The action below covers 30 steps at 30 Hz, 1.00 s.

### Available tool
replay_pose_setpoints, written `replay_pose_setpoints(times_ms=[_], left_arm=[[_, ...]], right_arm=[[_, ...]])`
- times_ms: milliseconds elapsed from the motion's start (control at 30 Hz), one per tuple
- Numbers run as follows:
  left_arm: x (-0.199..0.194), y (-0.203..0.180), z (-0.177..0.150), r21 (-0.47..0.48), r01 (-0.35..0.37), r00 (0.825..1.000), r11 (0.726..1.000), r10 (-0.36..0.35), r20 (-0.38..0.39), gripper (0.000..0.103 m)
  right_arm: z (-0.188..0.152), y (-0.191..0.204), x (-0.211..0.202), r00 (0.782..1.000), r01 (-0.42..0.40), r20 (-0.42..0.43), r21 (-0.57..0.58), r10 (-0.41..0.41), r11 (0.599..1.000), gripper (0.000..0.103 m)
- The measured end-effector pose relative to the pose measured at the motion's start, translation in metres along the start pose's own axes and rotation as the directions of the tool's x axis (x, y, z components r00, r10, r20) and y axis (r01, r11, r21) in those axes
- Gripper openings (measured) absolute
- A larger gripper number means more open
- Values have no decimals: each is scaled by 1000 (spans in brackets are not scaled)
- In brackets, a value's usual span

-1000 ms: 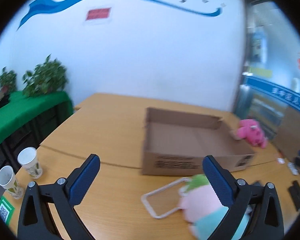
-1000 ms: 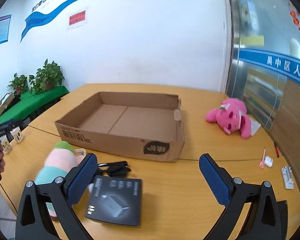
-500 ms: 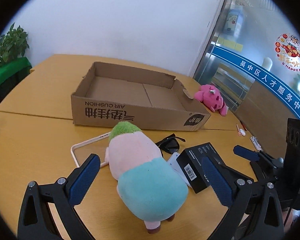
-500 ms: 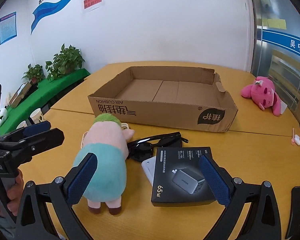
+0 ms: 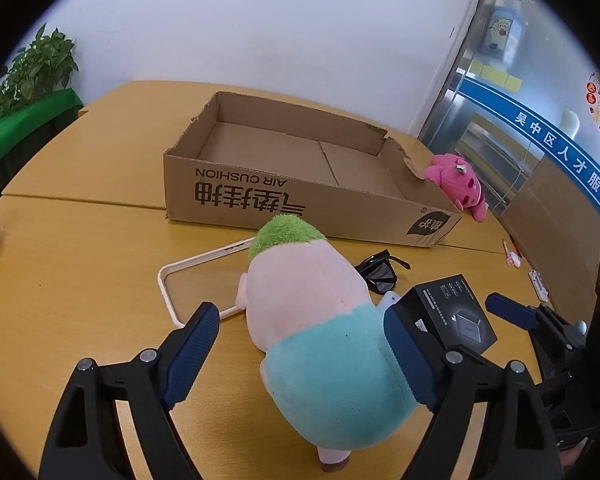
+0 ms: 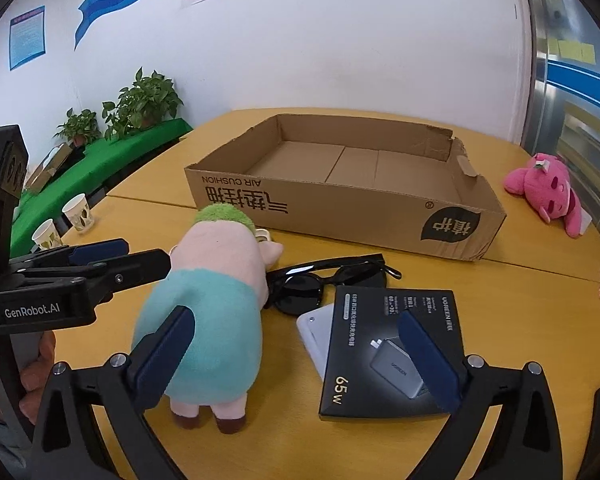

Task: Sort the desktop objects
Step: 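Close both grippers on the teal body of the plush pig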

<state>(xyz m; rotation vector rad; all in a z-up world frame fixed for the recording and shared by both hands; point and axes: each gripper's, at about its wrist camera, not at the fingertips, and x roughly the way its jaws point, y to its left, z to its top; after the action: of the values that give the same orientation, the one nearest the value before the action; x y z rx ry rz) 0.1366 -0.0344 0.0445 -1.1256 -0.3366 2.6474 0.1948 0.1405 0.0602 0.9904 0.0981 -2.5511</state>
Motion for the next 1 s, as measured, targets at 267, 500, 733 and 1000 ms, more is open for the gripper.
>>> replay_pose_setpoints(times_ms=[267,500,733,1000], left_arm=[[14,17,4,-86,164,982,983,-171,-81,84],[46,22,-3,-119,191,961,974,-210,-178,82],[37,13,-8,-43,184,966,982,-188,-176,64],[38,13,-14,-56,197,960,979,-204,-189,63]], right_arm=[[-5,15,21,985,-155,-73,-23,153,988,103],[-12,36,54,959,-244,-150,-14,239,970,103],[-17,53,64,938,-313,-170,-35,303,949,91],[-24,59,75,931,-317,-208,-49,301,947,102]])
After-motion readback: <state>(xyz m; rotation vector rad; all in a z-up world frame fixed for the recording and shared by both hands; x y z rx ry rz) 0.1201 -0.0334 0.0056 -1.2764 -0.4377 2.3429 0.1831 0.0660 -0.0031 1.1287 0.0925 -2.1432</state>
